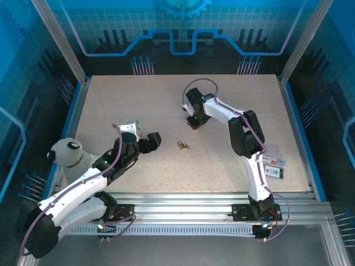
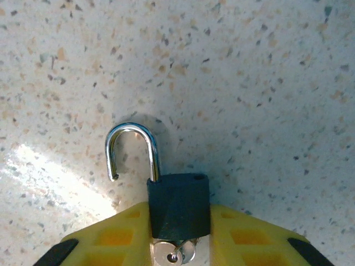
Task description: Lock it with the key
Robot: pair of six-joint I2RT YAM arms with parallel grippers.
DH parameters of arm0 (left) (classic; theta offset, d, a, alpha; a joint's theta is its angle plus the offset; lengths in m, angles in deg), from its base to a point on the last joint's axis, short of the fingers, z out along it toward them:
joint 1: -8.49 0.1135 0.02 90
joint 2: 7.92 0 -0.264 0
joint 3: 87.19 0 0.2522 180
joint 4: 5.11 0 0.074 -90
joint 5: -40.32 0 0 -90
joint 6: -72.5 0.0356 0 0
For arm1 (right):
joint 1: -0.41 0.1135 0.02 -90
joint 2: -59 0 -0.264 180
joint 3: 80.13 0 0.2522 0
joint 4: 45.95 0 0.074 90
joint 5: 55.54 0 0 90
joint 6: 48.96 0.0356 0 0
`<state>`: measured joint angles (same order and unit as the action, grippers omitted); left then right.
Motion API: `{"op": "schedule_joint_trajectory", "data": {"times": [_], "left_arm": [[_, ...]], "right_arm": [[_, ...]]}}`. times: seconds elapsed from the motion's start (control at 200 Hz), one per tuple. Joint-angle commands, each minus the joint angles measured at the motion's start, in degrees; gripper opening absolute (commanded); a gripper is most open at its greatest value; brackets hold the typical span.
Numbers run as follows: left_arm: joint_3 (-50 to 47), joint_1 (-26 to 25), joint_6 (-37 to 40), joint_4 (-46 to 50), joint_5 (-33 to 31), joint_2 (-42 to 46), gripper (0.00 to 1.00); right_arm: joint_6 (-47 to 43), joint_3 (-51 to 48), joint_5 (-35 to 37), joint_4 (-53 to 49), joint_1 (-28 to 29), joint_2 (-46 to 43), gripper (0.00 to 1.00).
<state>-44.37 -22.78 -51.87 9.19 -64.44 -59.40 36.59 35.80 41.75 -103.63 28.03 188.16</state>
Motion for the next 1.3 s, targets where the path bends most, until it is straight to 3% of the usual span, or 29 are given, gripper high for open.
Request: {"op": "schedule_joint_trajectory", "data": {"times": [0.0, 0.235, 1.296], "left_arm": [[-0.1, -0.2, 1.0, -1.5, -0.3, -0.1, 0.99], [-0.1, -0.2, 1.0, -1.7, 0.0, -0.3, 0.99], [-0.2, -0.3, 0.4, -3.3, -0.2, -3.8, 0.99]], "right_arm": [[2.4, -3.1, -3.0, -1.7, -0.4, -2.1, 0.25], [3.6, -7.1, -5.9, 0.8, -0.2, -5.9, 0.25], [6.0, -20.3, -7.0, 5.7, 4.5, -22.2, 0.23]]}}
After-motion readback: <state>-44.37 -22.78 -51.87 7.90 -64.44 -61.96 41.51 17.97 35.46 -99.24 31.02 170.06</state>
